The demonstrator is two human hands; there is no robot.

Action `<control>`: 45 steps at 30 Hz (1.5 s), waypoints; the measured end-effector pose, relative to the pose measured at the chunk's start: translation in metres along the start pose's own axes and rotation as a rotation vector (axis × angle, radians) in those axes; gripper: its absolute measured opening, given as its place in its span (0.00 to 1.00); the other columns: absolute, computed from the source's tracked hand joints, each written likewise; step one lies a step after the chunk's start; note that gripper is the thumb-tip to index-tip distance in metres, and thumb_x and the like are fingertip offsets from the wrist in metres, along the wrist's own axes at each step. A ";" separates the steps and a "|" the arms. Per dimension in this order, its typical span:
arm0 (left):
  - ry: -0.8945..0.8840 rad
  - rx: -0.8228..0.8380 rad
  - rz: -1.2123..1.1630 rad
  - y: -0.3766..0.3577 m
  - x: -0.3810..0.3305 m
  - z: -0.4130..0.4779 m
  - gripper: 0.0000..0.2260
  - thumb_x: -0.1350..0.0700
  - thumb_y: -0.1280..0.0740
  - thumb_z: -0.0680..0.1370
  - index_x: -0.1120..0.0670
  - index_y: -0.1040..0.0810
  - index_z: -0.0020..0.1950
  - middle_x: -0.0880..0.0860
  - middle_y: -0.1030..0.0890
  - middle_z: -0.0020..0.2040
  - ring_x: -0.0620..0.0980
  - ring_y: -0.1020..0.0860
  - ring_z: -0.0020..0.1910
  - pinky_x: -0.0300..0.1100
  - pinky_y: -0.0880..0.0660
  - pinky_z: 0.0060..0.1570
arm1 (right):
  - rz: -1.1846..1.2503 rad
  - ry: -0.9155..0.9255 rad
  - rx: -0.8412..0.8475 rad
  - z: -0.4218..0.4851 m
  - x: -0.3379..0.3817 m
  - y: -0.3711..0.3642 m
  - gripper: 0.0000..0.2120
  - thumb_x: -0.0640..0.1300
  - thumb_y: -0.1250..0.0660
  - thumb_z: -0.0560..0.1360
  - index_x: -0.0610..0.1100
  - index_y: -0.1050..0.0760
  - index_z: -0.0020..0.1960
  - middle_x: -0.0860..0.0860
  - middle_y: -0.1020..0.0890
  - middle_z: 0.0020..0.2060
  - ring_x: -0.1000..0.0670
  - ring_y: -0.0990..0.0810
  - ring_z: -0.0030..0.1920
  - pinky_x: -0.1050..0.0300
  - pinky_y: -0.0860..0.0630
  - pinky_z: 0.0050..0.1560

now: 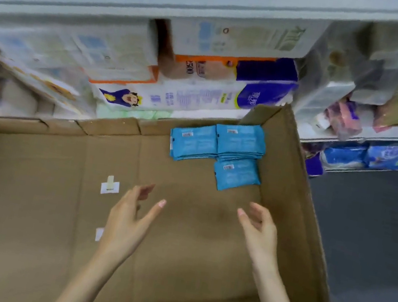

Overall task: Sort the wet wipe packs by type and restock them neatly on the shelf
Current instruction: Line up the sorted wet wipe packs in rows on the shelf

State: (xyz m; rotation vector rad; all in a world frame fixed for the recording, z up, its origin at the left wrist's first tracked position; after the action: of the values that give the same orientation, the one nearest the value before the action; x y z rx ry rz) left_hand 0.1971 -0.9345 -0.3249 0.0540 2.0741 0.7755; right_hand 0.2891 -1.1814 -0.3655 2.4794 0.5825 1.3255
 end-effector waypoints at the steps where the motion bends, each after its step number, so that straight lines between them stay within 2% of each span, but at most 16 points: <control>1: 0.026 -0.015 0.000 -0.012 0.000 0.012 0.18 0.47 0.32 0.75 0.51 0.25 0.63 0.48 0.22 0.56 0.46 0.24 0.56 0.41 0.29 0.56 | 0.008 -0.038 0.005 0.022 -0.009 -0.005 0.20 0.44 0.30 0.74 0.45 0.28 0.65 0.50 0.25 0.59 0.56 0.24 0.48 0.58 0.29 0.53; 4: 0.093 -0.060 -0.032 -0.051 -0.009 0.057 0.16 0.49 0.31 0.75 0.51 0.25 0.62 0.47 0.21 0.53 0.46 0.22 0.53 0.40 0.27 0.53 | -0.047 -0.019 -0.057 0.077 -0.027 -0.018 0.25 0.47 0.27 0.72 0.45 0.29 0.67 0.46 0.26 0.63 0.48 0.23 0.56 0.49 0.27 0.61; 7: 0.110 -0.125 -0.104 -0.092 -0.025 0.106 0.15 0.52 0.30 0.75 0.55 0.23 0.60 0.49 0.20 0.50 0.46 0.20 0.50 0.38 0.26 0.49 | -0.180 0.085 -0.140 0.109 -0.027 -0.031 0.29 0.51 0.28 0.72 0.43 0.32 0.69 0.43 0.29 0.65 0.43 0.31 0.66 0.46 0.33 0.67; 11: 0.114 -0.163 -0.125 -0.139 -0.050 0.155 0.19 0.50 0.27 0.73 0.57 0.23 0.60 0.50 0.20 0.51 0.44 0.21 0.46 0.29 0.28 0.43 | -0.369 0.201 -0.253 0.119 -0.025 -0.045 0.36 0.57 0.28 0.70 0.40 0.34 0.70 0.41 0.27 0.63 0.41 0.31 0.63 0.46 0.34 0.63; 15: 0.131 -0.168 0.040 -0.167 -0.071 0.176 0.31 0.42 0.25 0.68 0.54 0.29 0.66 0.52 0.25 0.58 0.47 0.25 0.52 0.32 0.33 0.46 | -0.443 0.203 -0.335 0.120 -0.027 -0.051 0.41 0.63 0.31 0.69 0.39 0.37 0.72 0.41 0.26 0.61 0.42 0.31 0.59 0.49 0.36 0.57; 18: 0.160 -0.232 0.141 -0.175 -0.076 0.178 0.34 0.42 0.24 0.66 0.53 0.32 0.66 0.52 0.29 0.61 0.50 0.27 0.58 0.36 0.36 0.48 | -0.467 0.116 -0.352 0.126 -0.022 -0.054 0.44 0.58 0.24 0.64 0.38 0.36 0.71 0.40 0.27 0.61 0.40 0.31 0.59 0.45 0.35 0.58; 21: 0.180 -0.249 0.068 -0.177 -0.077 0.180 0.32 0.46 0.22 0.66 0.54 0.33 0.62 0.53 0.27 0.59 0.51 0.26 0.56 0.39 0.33 0.49 | -0.500 0.055 -0.314 0.128 -0.019 -0.057 0.46 0.54 0.20 0.59 0.39 0.35 0.70 0.39 0.27 0.61 0.39 0.31 0.59 0.42 0.34 0.60; 25: 0.200 -0.228 0.017 -0.174 -0.078 0.180 0.26 0.48 0.22 0.66 0.51 0.35 0.53 0.49 0.23 0.46 0.49 0.23 0.47 0.45 0.27 0.45 | -0.521 0.069 -0.292 0.125 -0.019 -0.055 0.45 0.52 0.17 0.54 0.39 0.31 0.66 0.40 0.26 0.56 0.39 0.31 0.56 0.44 0.33 0.56; 27: 0.195 -0.249 -0.005 -0.172 -0.078 0.179 0.24 0.50 0.22 0.67 0.52 0.33 0.53 0.48 0.23 0.40 0.48 0.23 0.42 0.45 0.26 0.42 | -0.516 0.084 -0.274 0.124 -0.020 -0.054 0.43 0.52 0.17 0.53 0.39 0.30 0.63 0.41 0.27 0.56 0.40 0.31 0.56 0.46 0.34 0.55; 31: 0.167 -0.269 -0.017 -0.170 -0.077 0.178 0.20 0.51 0.23 0.68 0.54 0.29 0.51 0.52 0.21 0.40 0.52 0.22 0.43 0.46 0.25 0.43 | -0.482 0.107 -0.227 0.123 -0.021 -0.051 0.40 0.51 0.17 0.53 0.42 0.30 0.59 0.43 0.27 0.59 0.41 0.30 0.58 0.46 0.34 0.57; 34: 0.213 -0.177 -0.009 -0.169 -0.071 0.184 0.17 0.49 0.22 0.67 0.54 0.29 0.35 0.49 0.27 0.30 0.49 0.27 0.33 0.45 0.31 0.36 | -0.386 0.110 -0.157 0.115 -0.023 -0.049 0.33 0.48 0.19 0.59 0.47 0.35 0.55 0.48 0.23 0.52 0.45 0.26 0.54 0.51 0.31 0.53; 36: 0.241 -0.107 -0.072 -0.167 -0.067 0.188 0.18 0.49 0.21 0.65 0.54 0.29 0.32 0.51 0.25 0.30 0.49 0.26 0.33 0.49 0.27 0.36 | -0.224 0.014 -0.084 0.110 -0.030 -0.045 0.30 0.44 0.21 0.64 0.50 0.37 0.56 0.53 0.23 0.49 0.51 0.22 0.48 0.61 0.27 0.43; 38: 0.230 -0.041 -0.188 -0.164 -0.070 0.183 0.13 0.51 0.20 0.64 0.53 0.22 0.38 0.51 0.18 0.39 0.50 0.19 0.40 0.48 0.21 0.46 | -0.017 -0.157 -0.013 0.107 -0.042 -0.039 0.26 0.40 0.22 0.66 0.47 0.31 0.57 0.55 0.21 0.48 0.55 0.22 0.44 0.66 0.28 0.39; 40: 0.185 -0.003 -0.309 -0.156 -0.073 0.170 0.13 0.57 0.22 0.67 0.56 0.19 0.48 0.55 0.16 0.47 0.53 0.17 0.47 0.52 0.21 0.52 | 0.242 -0.287 0.032 0.101 -0.053 -0.031 0.18 0.36 0.23 0.67 0.43 0.24 0.54 0.51 0.17 0.47 0.56 0.19 0.40 0.67 0.24 0.39; 42: 0.150 -0.018 -0.408 -0.139 -0.071 0.150 0.14 0.63 0.26 0.71 0.60 0.22 0.55 0.57 0.17 0.51 0.54 0.18 0.50 0.52 0.21 0.53 | 0.422 -0.349 0.057 0.087 -0.058 -0.022 0.12 0.35 0.26 0.70 0.43 0.22 0.51 0.49 0.16 0.45 0.57 0.18 0.40 0.65 0.21 0.40; 45: 0.182 -0.028 -0.580 -0.104 -0.052 0.105 0.14 0.65 0.30 0.74 0.59 0.25 0.59 0.55 0.18 0.54 0.48 0.18 0.49 0.45 0.20 0.49 | 0.521 -0.332 0.120 0.061 -0.056 -0.012 0.09 0.37 0.29 0.72 0.44 0.21 0.52 0.48 0.16 0.47 0.51 0.16 0.47 0.60 0.21 0.41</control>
State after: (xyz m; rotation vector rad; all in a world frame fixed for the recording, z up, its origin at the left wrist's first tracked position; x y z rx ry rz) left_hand 0.3338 -0.9820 -0.3856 -0.6269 2.0881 0.4588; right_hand 0.3100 -1.1996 -0.4445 2.9904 -0.0736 1.0030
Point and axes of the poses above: each hand's wrist, its own z-axis towards the middle knuckle, its own y-axis out of the back of the hand, x = y × z, the point moved 5 cm from there along z, towards the middle knuckle
